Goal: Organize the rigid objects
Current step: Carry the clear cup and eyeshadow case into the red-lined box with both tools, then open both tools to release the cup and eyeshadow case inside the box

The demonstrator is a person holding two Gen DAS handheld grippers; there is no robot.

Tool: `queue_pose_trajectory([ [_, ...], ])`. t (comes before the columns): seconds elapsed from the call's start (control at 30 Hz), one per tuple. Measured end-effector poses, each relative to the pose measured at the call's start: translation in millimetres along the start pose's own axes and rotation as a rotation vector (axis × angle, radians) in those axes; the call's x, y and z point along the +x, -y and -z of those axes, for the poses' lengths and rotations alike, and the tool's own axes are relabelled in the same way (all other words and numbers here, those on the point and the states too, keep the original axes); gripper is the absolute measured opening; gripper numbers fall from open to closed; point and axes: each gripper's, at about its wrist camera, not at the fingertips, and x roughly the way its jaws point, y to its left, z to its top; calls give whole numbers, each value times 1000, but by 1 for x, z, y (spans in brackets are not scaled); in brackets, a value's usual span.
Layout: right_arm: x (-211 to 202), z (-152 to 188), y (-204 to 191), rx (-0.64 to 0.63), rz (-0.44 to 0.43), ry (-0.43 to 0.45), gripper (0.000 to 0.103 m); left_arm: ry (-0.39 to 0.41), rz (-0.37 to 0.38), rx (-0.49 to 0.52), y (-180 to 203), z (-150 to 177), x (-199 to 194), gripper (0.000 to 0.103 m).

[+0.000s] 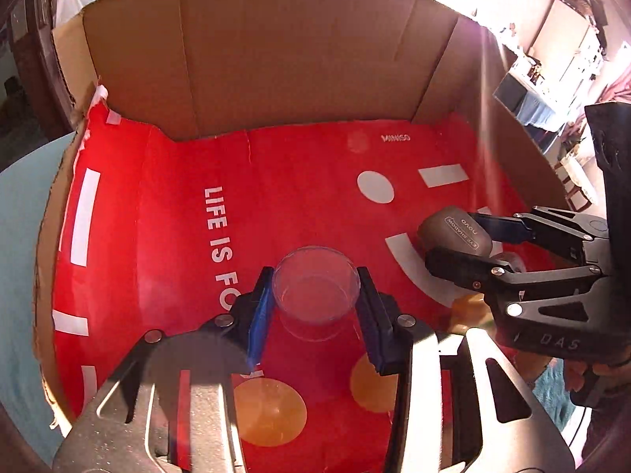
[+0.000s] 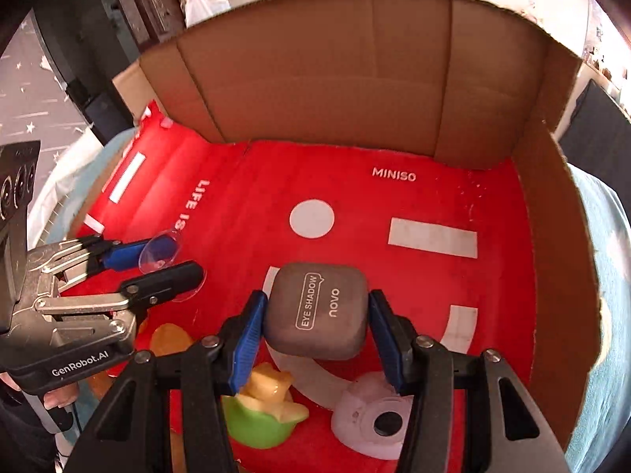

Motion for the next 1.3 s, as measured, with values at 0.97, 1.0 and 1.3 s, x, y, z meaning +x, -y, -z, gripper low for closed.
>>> queue_pose_trajectory([
  [0.97, 17, 3, -13, -53, 64, -27, 55, 4, 20, -21, -6, 0, -2, 54],
  [1.0, 17, 3, -13, -53, 64, -27, 55, 16, 20, -19, -6, 0, -4, 55],
  [1.3, 16, 4, -12, -51, 57, -26, 55, 37, 32, -13, -4, 2, -14, 61],
])
